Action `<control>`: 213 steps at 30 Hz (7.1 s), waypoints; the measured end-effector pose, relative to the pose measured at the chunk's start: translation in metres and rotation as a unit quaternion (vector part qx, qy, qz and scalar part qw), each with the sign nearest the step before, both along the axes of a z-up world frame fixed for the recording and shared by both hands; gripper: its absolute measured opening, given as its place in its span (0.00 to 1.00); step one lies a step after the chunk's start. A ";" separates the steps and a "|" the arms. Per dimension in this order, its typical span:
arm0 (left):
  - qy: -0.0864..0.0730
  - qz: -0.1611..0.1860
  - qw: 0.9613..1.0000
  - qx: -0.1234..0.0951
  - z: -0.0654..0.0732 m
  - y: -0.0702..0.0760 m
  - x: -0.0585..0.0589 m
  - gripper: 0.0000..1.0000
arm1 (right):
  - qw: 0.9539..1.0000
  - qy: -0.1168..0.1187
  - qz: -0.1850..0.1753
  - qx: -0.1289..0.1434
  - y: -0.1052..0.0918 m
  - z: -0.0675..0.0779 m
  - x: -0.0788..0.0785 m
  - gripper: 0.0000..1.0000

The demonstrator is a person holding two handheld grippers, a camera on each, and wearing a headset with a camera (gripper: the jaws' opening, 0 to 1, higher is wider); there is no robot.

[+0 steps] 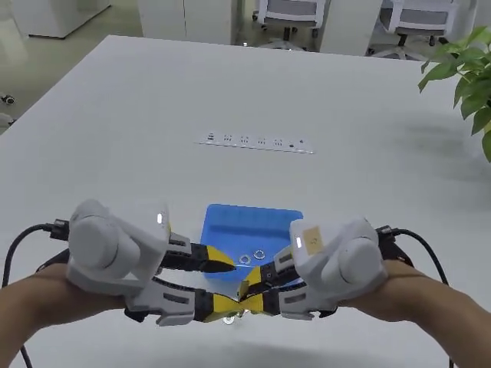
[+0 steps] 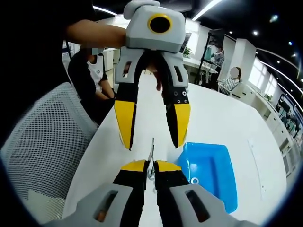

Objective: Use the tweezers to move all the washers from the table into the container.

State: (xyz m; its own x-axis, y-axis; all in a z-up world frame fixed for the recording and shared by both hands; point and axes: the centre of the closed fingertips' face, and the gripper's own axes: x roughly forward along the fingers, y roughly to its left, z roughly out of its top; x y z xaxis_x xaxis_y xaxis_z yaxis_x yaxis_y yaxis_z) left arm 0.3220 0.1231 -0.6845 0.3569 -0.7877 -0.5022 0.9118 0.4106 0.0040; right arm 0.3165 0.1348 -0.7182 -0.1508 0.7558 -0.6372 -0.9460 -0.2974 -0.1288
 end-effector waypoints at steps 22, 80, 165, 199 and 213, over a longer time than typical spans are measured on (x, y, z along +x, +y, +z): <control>-0.002 0.100 0.994 -0.039 0.012 0.032 0.011 0.91 | 1.000 -0.027 0.010 0.008 0.012 0.041 0.033 0.08; -0.045 0.046 0.998 -0.003 0.005 0.026 0.082 0.16 | 1.000 -0.006 -0.010 -0.006 0.039 -0.020 0.084 0.08; -0.057 0.012 0.997 0.042 0.052 0.021 0.052 0.05 | 0.974 0.041 -0.223 0.007 -0.072 0.006 0.074 0.85; -0.025 -0.003 0.999 0.045 0.018 0.011 0.015 0.06 | 0.972 0.056 -0.230 0.001 -0.073 -0.006 0.050 1.00; -0.012 -0.004 0.999 0.046 0.004 0.007 0.009 0.06 | 0.972 0.061 -0.226 -0.012 -0.075 -0.012 0.044 1.00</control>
State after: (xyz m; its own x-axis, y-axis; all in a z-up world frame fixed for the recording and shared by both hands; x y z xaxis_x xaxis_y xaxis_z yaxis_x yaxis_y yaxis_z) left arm 0.3311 0.1304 -0.6800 0.3637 -0.7419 -0.5632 0.9144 0.3997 0.0640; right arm 0.3607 0.0593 -0.7306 0.1178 0.7480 -0.6532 -0.9884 0.1516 -0.0048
